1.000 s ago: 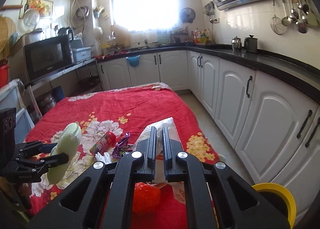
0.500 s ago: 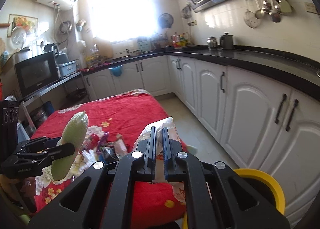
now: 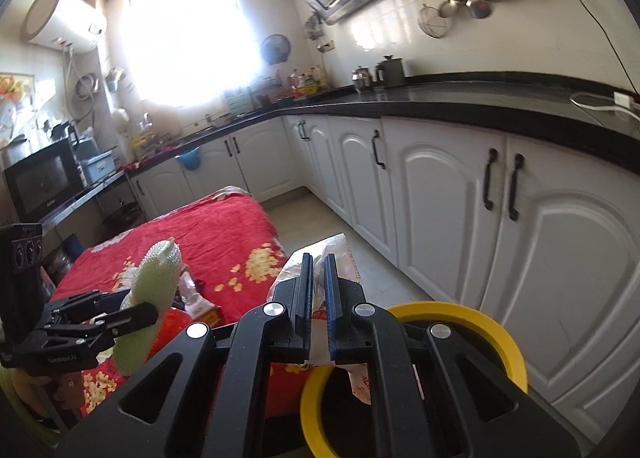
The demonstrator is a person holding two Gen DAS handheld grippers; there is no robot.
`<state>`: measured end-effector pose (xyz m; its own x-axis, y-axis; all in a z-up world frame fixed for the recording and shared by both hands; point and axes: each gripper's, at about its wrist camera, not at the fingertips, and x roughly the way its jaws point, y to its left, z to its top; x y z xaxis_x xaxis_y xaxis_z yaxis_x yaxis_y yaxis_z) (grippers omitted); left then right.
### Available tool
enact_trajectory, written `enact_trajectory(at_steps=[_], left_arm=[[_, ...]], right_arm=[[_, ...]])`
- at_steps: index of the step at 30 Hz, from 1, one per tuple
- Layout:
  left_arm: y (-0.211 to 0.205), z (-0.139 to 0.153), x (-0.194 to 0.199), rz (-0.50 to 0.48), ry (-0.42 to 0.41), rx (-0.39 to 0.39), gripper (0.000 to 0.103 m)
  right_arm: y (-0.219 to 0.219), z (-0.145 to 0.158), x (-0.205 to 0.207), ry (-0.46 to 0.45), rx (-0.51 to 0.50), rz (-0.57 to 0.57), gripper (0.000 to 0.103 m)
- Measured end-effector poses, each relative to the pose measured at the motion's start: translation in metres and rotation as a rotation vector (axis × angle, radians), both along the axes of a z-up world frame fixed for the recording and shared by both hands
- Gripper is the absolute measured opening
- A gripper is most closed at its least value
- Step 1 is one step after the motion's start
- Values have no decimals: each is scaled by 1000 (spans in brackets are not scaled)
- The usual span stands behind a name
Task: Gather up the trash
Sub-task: 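Carry the green bundle and white bag over the yellow bin and release both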
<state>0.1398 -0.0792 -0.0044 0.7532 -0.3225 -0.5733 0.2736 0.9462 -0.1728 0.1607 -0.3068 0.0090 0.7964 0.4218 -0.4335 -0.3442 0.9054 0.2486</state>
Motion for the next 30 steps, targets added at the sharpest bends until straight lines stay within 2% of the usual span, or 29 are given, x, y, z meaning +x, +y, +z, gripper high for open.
enact_trajectory(at_steps=[15,30], left_arm=[[-68,-37,16,-113,85,40,47],[-121,-84,36,-183,192,149,49]], right_arm=[[-51,-23,-6,51,102,-91,6],[-78,-49,1,114,194,-114,6]])
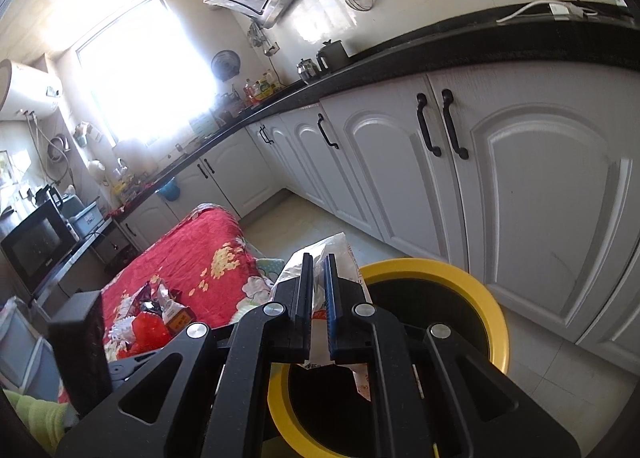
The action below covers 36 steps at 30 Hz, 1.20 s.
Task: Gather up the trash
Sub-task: 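Carry the green bundle and white bag over the yellow bin and release both, then withdraw both open grippers from the bin back toward the table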
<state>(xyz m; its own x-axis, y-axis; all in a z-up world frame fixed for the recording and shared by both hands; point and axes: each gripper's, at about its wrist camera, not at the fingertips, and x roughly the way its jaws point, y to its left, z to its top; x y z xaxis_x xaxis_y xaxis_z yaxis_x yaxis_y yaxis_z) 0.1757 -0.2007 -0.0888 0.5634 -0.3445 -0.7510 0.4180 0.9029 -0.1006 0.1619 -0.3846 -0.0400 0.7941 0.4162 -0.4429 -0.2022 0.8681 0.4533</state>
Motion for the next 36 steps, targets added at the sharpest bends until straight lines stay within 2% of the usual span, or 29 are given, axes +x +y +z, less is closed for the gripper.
enact_trajectory(at_steps=[8,11,13,14,15,16,17,20,22,28,36], left_arm=[[-14,-15,15,-13,47,28,51],[-15,-17,17,-9,46,23,54],[-13,-18,16,-6,45,25,60],[-12,-18,14,-4,44,23,62],[-11,-17,13,0,44,23,70],[-10,-16,12,1,40,20,76],[-9,-15,12,4,34,18,78],[-2,-11,9,25,18,9,82],[4,-8,5,42,9,-5,92],[28,14,-2,105,-44,-39,92],[68,39,-8,222,-88,-93,92]], right_arm=[[-8,-9,3,22,35,-15,7],[-11,-10,3,31,39,-30,17],[-12,-10,2,27,35,-42,35],[-12,-10,1,26,33,-49,39],[-12,-9,0,24,32,-54,44],[-12,-9,-1,22,36,-58,47],[-12,-9,-1,23,30,-63,47],[-10,-8,-5,19,-4,-80,58],[-7,-7,-7,15,-33,-94,64],[4,-7,-15,1,-121,-123,78],[19,-3,-17,-7,-140,-108,82]])
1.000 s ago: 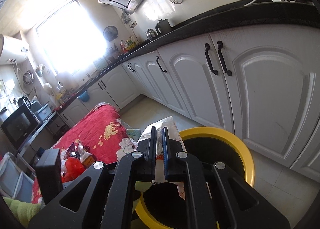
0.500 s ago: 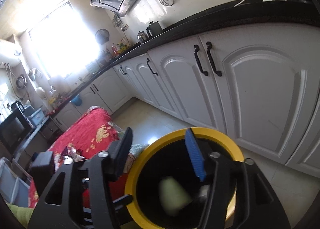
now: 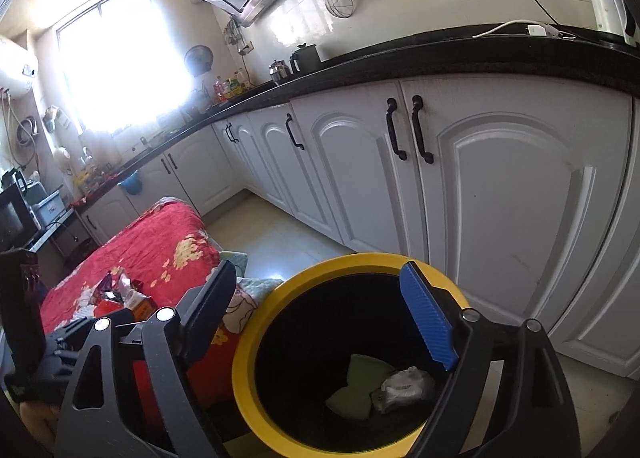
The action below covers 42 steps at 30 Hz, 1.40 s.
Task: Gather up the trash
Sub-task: 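Withdraw both open grippers from the bin back toward the table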
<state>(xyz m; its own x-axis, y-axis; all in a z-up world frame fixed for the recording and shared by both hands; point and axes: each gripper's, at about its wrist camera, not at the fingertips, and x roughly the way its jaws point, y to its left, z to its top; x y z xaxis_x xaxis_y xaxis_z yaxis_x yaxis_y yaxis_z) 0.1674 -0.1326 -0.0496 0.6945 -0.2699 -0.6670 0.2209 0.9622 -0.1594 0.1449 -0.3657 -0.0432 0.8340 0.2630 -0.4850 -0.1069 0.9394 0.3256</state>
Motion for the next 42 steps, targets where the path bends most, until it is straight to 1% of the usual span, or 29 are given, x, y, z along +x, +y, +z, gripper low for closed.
enact_trajectory(at_steps=[4,8,17,33,42], left_arm=[[19,12,-3,49,-22,-26,92],[37,23,-8,91,-50,-37,92],[72,38,-17,158,-89,-73,92],[123,51,-33,264,-128,-96,92],[154,52,-39,326,-128,-97,92]], right_arm=[[8,6,-4,-12,-2,17,83],[22,14,-7,-30,-6,46,85],[60,32,-13,-68,-28,137,88],[121,46,-26,-90,-57,274,90],[157,47,-30,-88,-73,352,91]])
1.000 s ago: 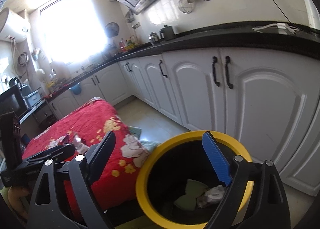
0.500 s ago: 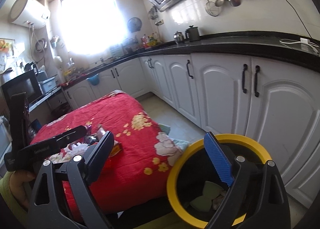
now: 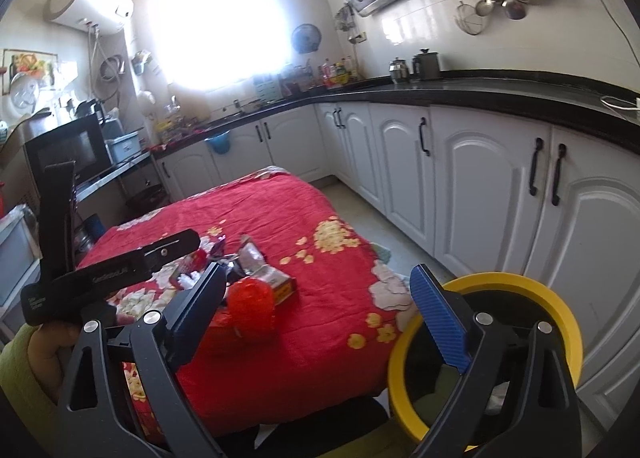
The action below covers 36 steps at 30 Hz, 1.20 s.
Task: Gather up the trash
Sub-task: 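Withdraw both open grippers from the bin back toward the table, then grasp the white fringed tassel with the left gripper while the right gripper grasps the red plastic bag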
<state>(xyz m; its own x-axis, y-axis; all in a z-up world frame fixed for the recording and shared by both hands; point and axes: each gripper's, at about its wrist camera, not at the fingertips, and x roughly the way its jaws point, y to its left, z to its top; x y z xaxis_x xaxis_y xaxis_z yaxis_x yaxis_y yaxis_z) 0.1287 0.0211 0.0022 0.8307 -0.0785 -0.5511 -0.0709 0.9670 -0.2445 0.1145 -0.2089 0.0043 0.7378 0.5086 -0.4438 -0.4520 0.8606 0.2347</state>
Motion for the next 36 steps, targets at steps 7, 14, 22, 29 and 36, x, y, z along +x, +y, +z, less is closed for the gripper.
enact_trajectory(at_steps=[7,14,22,29,36], left_arm=[[33,-5,0,70,15,-23,92],[70,-11,1,144,30,-65,92],[114,-22,1,211,59,-133,92],[135,-40,5,188,113,-206,81],[131,-60,15,113,159,-262,61]], right_arm=[[30,-3,-1,8,-22,56,91],[52,-7,5,18,-46,92,91],[75,-22,19,46,-83,115,91],[87,-38,36,78,-116,111,91],[96,-56,49,145,-114,138,88]])
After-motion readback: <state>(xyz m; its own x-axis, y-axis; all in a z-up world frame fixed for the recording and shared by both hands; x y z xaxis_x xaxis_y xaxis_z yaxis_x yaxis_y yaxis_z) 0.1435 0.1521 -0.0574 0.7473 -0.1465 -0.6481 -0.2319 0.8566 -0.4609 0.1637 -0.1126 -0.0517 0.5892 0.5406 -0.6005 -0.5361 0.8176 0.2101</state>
